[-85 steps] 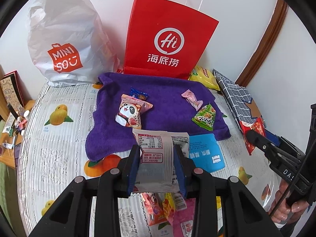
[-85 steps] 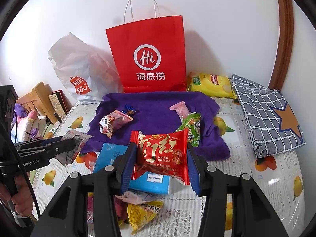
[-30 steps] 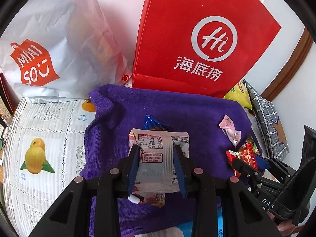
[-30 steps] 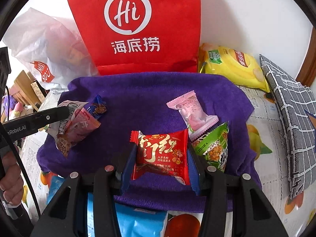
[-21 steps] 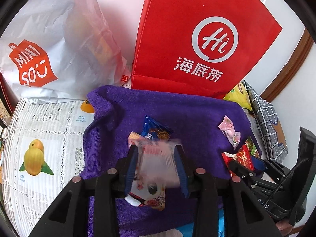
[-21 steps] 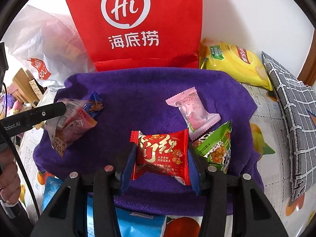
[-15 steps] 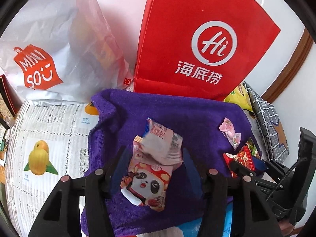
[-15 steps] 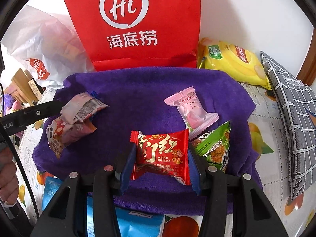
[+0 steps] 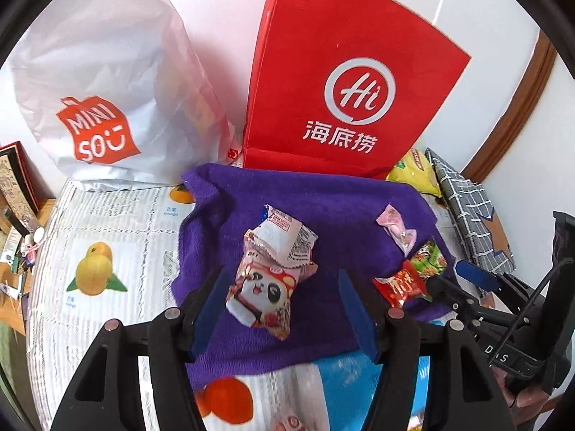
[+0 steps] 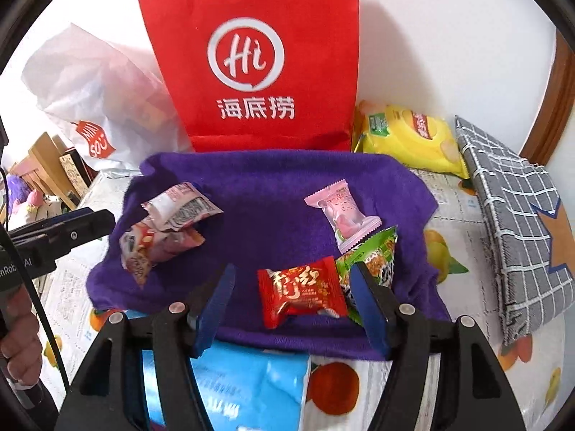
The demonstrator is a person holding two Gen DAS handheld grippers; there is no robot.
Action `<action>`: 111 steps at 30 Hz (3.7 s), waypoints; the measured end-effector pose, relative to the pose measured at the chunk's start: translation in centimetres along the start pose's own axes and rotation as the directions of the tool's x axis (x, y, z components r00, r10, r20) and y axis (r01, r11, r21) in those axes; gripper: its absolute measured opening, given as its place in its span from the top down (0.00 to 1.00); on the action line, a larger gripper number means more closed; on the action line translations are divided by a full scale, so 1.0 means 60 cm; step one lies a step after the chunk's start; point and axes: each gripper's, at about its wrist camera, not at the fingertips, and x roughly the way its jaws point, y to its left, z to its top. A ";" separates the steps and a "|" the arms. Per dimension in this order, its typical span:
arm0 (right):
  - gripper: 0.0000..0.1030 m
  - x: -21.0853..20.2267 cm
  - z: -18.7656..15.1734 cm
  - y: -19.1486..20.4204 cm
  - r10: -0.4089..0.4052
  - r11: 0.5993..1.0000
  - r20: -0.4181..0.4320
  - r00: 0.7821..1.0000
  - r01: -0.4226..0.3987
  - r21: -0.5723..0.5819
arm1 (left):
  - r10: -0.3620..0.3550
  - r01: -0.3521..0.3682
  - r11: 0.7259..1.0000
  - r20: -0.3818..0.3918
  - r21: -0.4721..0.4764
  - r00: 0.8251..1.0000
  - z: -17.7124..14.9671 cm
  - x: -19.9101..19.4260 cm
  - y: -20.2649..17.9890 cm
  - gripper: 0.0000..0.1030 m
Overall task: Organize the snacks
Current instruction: 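Open both tools to drop the red and white packets on the towel, then move both open tools back toward the snacks beside the blue tissue pack, then grasp the yellow snack bag with the right tool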
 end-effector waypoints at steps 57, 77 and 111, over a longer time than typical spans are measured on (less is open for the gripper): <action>0.35 -0.180 -0.159 0.001 -0.137 0.990 0.081 0.987 0.134 0.047 | 0.057 -0.061 0.998 0.100 0.030 0.993 -0.170 -0.195 -0.011 0.36; 0.41 -0.135 -0.182 0.014 -0.103 0.994 0.012 0.995 0.102 0.033 | 0.059 -0.060 0.998 0.057 0.019 0.997 -0.183 -0.162 0.017 0.36; 0.46 -0.072 -0.252 0.073 -0.014 0.998 -0.146 0.989 0.004 -0.068 | 0.062 -0.062 0.998 0.013 -0.014 0.998 -0.204 -0.148 0.039 0.36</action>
